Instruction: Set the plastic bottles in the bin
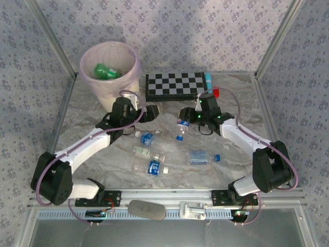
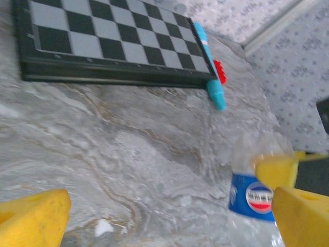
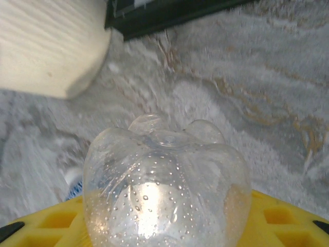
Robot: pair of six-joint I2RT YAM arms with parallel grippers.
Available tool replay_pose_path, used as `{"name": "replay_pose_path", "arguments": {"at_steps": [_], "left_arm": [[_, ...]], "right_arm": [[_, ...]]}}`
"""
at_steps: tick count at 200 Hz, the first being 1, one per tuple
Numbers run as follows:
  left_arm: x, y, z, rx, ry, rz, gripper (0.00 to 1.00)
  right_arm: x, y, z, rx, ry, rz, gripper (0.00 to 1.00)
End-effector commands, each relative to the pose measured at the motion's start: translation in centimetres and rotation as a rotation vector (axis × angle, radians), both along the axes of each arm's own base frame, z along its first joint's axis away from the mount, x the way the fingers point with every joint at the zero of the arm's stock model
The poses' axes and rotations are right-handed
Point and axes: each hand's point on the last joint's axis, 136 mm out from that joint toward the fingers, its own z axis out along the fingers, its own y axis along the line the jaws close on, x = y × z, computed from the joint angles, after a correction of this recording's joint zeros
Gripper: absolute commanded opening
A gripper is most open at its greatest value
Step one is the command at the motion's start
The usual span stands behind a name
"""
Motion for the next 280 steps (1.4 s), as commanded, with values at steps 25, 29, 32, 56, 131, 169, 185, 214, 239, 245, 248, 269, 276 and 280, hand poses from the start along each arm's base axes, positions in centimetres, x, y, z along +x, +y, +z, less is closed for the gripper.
{"name": "replay_pose_path", "arguments": {"at_steps": [25,29,32,56,131,169,185,214,239,245,248,269,276,280], "left_arm": [[-2.8,-6.1,0.2,-0.116,0.01,-0.189,1.0],[-3.1,-6.6,0.1,-0.124,0.014,-0.203,1.0],[-3.2,-6.9,0.1,-0.129,0.014,-0.213,1.0],[-3.6,-8.8,-0.2,-0.148,0.035,-0.273,1.0],[-3.2,-12.3,-0.4,-0.184,0.07,-0.379,1.0],[-3.2,-13.1,-0.8,-0.189,0.086,-0.41,0.98],[-3.2,-13.3,-0.9,-0.19,0.087,-0.414,0.93],[-3.2,-13.5,-0.9,-0.193,0.088,-0.421,0.8],[-3.2,-13.6,-0.7,-0.199,0.086,-0.429,0.66],[-3.2,-13.6,-0.6,-0.2,0.083,-0.43,0.62],[-3.2,-13.6,-0.6,-0.2,0.083,-0.431,0.61],[-3.2,-13.6,-0.5,-0.2,0.079,-0.432,0.53],[-3.3,-13.6,-0.4,-0.2,0.079,-0.432,0.49],[-3.2,-13.6,-0.4,-0.199,0.078,-0.431,0.48]], "right_arm": [[2.7,-0.7,4.2,0.192,-0.106,-0.093,0.52],[2.7,-0.7,4.3,0.198,-0.107,-0.092,0.52],[2.8,-0.6,4.5,0.202,-0.11,-0.089,0.52],[2.8,0.1,4.9,0.223,-0.1,-0.055,0.52],[2.0,1.7,5.8,0.262,-0.1,0.015,0.52],[1.9,2.1,5.9,0.27,-0.101,0.029,0.52],[1.9,2.1,6.0,0.274,-0.102,0.033,0.52],[1.9,2.3,6.1,0.275,-0.101,0.037,0.52],[1.8,2.5,6.3,0.281,-0.105,0.043,0.52],[1.8,2.5,6.3,0.279,-0.104,0.044,0.52],[1.9,2.5,6.3,0.279,-0.105,0.043,0.52],[1.9,2.4,6.2,0.276,-0.101,0.04,0.54],[1.9,2.4,6.2,0.273,-0.099,0.039,0.56],[1.9,2.3,6.3,0.271,-0.1,0.038,0.58]]}}
